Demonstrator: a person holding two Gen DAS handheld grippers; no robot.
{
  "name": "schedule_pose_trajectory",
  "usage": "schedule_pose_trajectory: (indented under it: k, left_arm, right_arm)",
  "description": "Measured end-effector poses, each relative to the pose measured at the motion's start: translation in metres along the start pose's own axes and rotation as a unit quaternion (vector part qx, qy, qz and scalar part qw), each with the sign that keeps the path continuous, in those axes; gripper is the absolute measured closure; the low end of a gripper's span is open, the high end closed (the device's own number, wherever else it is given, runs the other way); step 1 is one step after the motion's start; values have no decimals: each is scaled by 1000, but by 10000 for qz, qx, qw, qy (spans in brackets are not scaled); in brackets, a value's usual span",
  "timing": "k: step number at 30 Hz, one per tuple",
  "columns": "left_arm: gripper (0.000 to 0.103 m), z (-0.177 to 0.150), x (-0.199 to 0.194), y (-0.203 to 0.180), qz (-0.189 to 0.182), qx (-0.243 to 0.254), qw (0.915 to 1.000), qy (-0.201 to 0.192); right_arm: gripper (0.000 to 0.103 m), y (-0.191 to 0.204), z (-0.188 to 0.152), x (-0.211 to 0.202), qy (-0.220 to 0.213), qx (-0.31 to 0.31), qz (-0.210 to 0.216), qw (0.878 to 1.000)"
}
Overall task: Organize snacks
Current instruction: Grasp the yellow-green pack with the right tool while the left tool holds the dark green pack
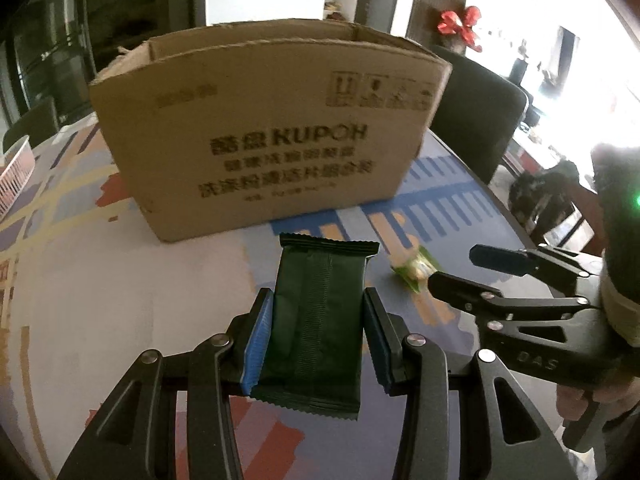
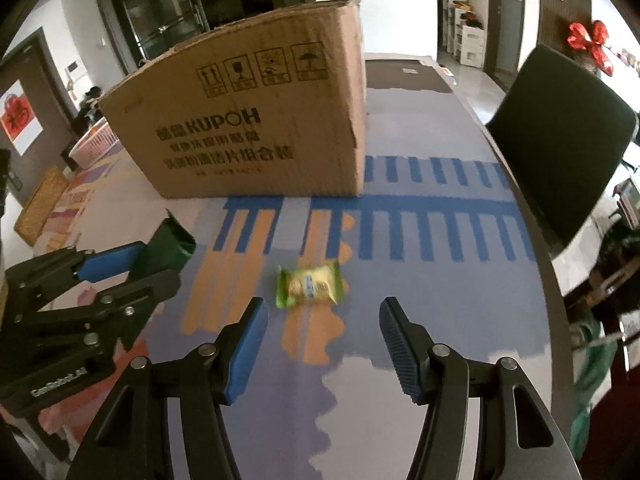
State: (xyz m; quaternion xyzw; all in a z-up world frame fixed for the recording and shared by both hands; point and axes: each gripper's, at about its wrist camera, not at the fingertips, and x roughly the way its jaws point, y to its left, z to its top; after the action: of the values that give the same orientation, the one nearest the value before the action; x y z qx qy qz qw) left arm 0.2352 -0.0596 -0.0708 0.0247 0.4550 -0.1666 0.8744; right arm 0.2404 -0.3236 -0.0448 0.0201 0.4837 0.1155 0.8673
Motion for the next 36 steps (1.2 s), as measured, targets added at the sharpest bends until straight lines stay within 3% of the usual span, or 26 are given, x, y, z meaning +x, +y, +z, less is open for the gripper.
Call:
schedule_pose_trajectory:
  k: [5,9,13,16,19,22,24,27,36]
  left_arm:
    - [59,2,2,3,21,-47,10000,-38]
    - [59,2,5,5,15,-81,10000,-25]
    - [59,3,5,7,32,-115,9999,-12]
    - [59,3,7,9,46,-149,9999,-1]
    - [59,3,7,11,59,-174,9998,-10]
    - [59,4,4,11,65,-195,9998,-52]
    - [59,5,1,11,60,-210,9997,-90]
    - [59,8,-7,10,62,-213,9996,-185]
    - [59,9,-24,4,59,-178,9990,-399]
  right_arm:
    - [45,0,10,18,85,46,51,9999]
    - [55,1,11,31,213,42,101,9997]
    - [58,3,11,37,241,21,84,9997]
    - [73,3,12,38,236,-8,99,9997]
    - [74,3,12,38,217,-18,119,9997]
    - [75,6,10,36,182,-50,87,9998]
    - [84,7,10,31,141,-22,128,9998]
    - [87,9,10,20,28,4,160,9999]
    - [92,12,14,-6,-267,-61,191,9994]
